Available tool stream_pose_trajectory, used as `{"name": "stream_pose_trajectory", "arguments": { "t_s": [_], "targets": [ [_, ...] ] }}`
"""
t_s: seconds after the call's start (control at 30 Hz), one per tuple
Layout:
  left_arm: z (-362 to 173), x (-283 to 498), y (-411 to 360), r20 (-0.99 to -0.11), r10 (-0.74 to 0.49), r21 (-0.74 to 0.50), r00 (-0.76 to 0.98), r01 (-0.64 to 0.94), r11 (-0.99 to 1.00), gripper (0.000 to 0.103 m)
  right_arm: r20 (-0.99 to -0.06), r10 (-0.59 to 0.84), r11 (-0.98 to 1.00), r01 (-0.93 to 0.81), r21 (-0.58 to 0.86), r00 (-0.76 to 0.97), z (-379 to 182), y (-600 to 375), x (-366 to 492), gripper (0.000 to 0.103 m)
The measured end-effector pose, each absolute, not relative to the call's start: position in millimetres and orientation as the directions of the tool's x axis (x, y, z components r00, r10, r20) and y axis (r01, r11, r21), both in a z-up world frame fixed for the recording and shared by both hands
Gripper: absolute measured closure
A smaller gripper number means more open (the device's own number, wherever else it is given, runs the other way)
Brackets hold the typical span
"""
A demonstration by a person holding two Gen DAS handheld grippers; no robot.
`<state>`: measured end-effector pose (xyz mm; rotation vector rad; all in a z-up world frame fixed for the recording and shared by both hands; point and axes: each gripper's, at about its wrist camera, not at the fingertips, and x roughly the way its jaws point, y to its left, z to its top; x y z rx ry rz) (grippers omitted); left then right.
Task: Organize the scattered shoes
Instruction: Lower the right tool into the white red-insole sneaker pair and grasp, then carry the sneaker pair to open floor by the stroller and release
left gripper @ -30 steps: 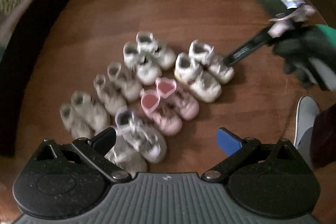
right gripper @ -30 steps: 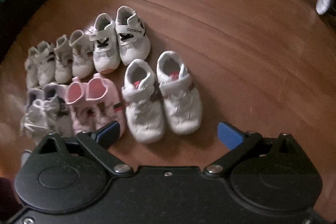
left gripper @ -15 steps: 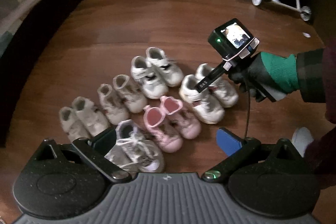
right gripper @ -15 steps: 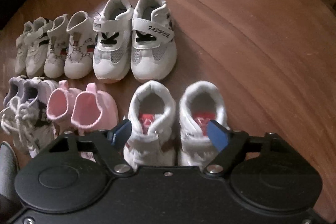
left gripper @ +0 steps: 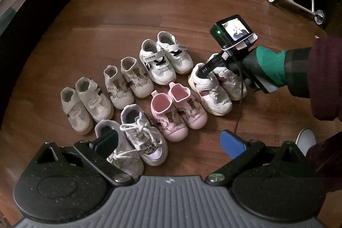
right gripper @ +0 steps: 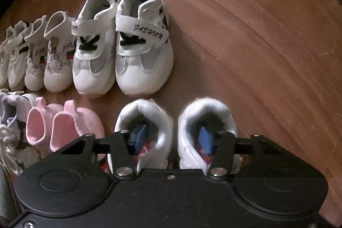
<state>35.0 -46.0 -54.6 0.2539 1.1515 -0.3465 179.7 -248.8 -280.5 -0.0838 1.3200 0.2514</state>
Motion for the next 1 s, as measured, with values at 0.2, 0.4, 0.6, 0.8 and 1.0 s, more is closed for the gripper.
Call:
{"name": "stream_pose_trajectory", "arguments": {
  "t_s": [0.2, 0.4, 0.6, 0.8, 1.0],
  "targets": [
    [-55.3, 37.9, -47.3, -0.925, -0.139, 0.010, 0.355, 0.387, 0.922, 0.001, -0.959, 0.116, 0.962, -0.270, 0.044, 0.259, -289.5, -245.1, 182.1, 0.051],
    [-55.7, 38.9, -49.7, -0.925, -0.140, 0.007, 0.352, 0.385, 0.923, 0.001, -0.974, 0.126, 0.945, -0.322, 0.061, 0.186, -300.8, -230.6, 178.0, 0.000],
    [-53.3, 39.6, -49.9, -0.925, -0.146, 0.003, 0.350, 0.392, 0.920, 0.001, -0.964, 0.136, 0.949, -0.308, 0.061, 0.227, -296.8, -232.6, 168.7, 0.005],
    [-47.1, 41.6, -55.7, -0.921, -0.165, -0.008, 0.354, 0.406, 0.914, 0.001, -0.959, 0.124, 0.956, -0.289, 0.047, 0.254, -281.5, -237.7, 165.4, 0.062],
    [-37.2, 42.4, -68.3, -0.909, -0.177, 0.000, 0.378, 0.425, 0.905, 0.001, -0.945, 0.124, 0.976, -0.210, 0.060, 0.304, -270.5, -246.3, 153.6, 0.084]
  ]
}}
